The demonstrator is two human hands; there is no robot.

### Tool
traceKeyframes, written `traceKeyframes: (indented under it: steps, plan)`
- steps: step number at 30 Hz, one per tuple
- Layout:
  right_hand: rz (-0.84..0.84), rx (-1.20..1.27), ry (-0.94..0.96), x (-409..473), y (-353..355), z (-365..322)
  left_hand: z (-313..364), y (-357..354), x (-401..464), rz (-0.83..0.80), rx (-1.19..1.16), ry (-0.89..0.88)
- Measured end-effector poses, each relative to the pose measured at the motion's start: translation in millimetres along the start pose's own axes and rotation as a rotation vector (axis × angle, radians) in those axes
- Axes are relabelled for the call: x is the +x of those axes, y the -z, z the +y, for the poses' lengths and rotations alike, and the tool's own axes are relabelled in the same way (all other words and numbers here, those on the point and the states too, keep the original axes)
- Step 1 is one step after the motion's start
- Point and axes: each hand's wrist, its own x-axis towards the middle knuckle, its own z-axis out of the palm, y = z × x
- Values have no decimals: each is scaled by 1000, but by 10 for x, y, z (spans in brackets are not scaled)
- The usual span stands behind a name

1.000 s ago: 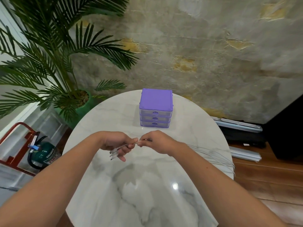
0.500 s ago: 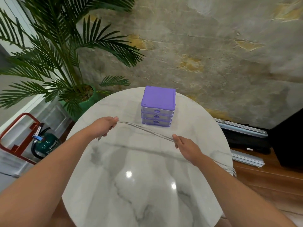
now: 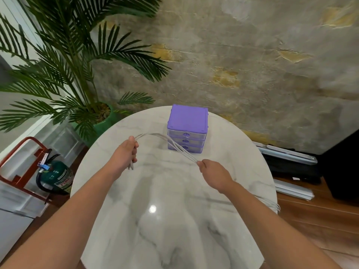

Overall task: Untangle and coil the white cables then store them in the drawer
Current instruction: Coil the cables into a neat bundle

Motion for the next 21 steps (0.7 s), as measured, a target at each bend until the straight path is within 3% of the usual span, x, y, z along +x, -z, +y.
traceKeyframes:
  steps: [8, 15, 18, 21]
  plan:
    - [-353, 258, -191, 22, 69, -632, 52, -423, -214, -26, 123, -322]
    - [-738, 493, -128, -8, 307, -817, 5, -630, -307, -182, 215, -359]
    - [-759, 556, -49, -48, 413, -821, 15, -601, -293, -161, 271, -373]
    - [-644, 564, 55, -141, 403, -813, 79, -570, -256, -144, 349, -381]
